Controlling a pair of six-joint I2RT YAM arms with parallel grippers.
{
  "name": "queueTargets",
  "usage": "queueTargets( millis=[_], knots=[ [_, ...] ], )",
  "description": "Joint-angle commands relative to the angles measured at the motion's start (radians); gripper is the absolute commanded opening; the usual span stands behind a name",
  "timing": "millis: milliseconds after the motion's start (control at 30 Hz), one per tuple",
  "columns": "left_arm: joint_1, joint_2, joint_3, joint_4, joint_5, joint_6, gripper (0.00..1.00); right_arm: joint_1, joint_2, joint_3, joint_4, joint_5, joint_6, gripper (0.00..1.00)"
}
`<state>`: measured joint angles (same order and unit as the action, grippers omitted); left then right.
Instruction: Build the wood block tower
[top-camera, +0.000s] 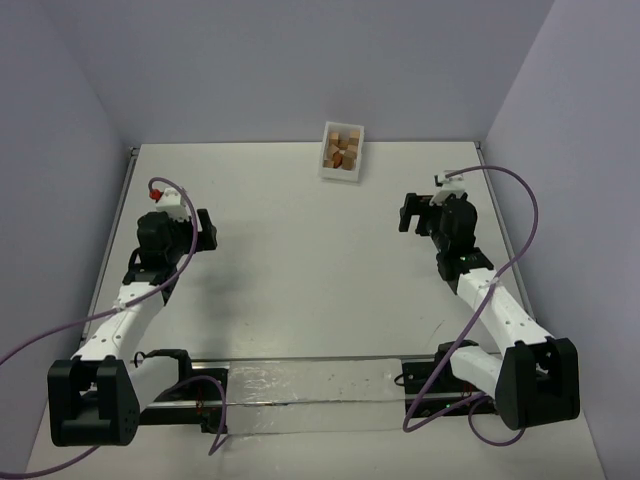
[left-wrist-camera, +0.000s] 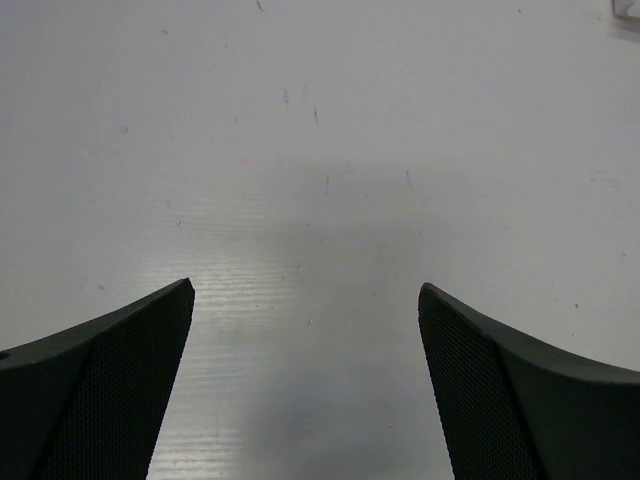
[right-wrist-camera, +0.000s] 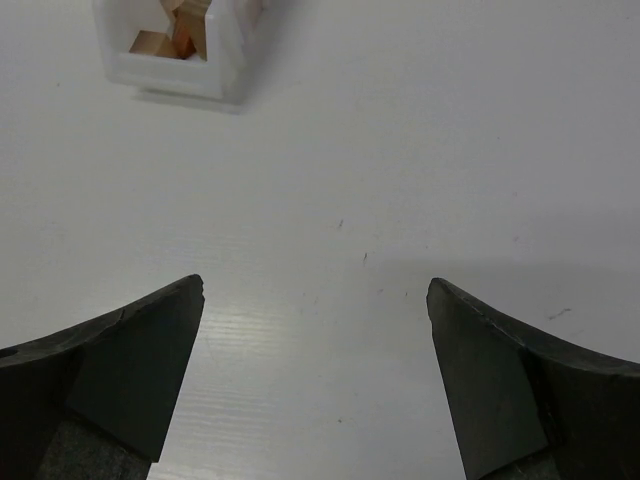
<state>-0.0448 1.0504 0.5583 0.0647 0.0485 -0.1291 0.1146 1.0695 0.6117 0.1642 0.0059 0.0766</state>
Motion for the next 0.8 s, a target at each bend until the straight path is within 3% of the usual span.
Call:
queueTargets(
  millis=[0,100,200,367,600,633,767],
  knots=[
    [-0.004,0.020,0.049,0.054,-0.042,-0.034,0.99,0.013,-0.010,0.046,0.001,0.008,0.039,1.00],
    [-0.004,0.039,0.050,0.058,-0.042,-0.043,0.99,0.059,0.011,0.070,-0.006,0.029,0.042,0.98],
    [-0.004,0.059,0.064,0.050,-0.078,-0.050,0.99,0.097,0.061,0.135,-0.023,0.076,0.045,0.91],
    [-0.004,0.085,0.086,0.032,-0.111,-0.050,0.99,0.180,0.264,0.356,-0.127,0.234,0.055,0.90],
    [-0.007,0.109,0.100,0.019,-0.127,-0.054,0.99,0.252,0.639,0.907,-0.447,0.425,0.192,0.88],
    [-0.007,0.112,0.101,0.018,-0.133,-0.055,0.99,0.251,0.721,1.050,-0.509,0.422,0.212,0.86],
    [-0.007,0.113,0.104,0.013,-0.151,-0.049,0.99,0.247,0.978,1.325,-0.630,0.440,0.247,0.76]
  ],
)
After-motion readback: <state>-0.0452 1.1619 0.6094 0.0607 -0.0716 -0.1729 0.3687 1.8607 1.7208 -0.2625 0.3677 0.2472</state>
